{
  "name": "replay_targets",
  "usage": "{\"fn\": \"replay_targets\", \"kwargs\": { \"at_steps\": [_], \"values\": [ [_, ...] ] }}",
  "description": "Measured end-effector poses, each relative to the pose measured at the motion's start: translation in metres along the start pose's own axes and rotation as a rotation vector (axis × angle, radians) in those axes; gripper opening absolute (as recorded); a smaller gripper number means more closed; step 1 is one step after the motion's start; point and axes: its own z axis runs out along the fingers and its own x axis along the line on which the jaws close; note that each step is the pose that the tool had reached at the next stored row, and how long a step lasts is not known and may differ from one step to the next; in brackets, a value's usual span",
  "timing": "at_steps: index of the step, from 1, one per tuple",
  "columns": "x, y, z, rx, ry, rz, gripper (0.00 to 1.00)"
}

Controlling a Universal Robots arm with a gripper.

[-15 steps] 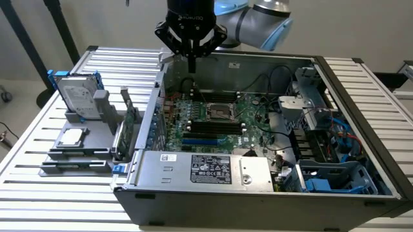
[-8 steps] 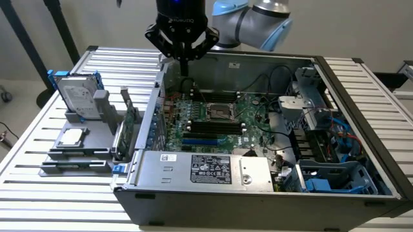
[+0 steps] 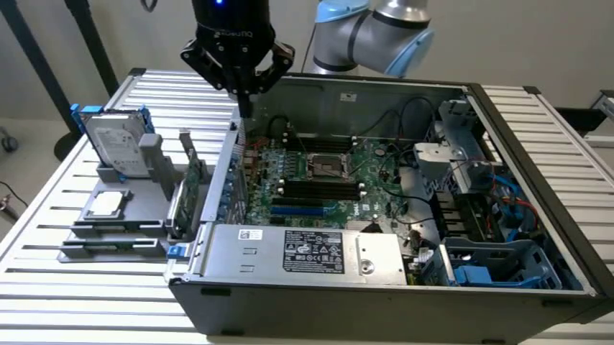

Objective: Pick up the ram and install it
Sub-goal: 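Reach for the ram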

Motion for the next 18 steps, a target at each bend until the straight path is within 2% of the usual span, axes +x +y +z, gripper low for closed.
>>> {"fn": "replay_targets", "kwargs": {
  "at_steps": [10, 18],
  "values": [
    [0.045, -0.0136, -0.0015, -0.0076, 0.0005, 0.0, 0.11],
    [0.081, -0.0222, -0.0024, -0.0088, 0.0007, 0.0, 0.11]
  ]
}}
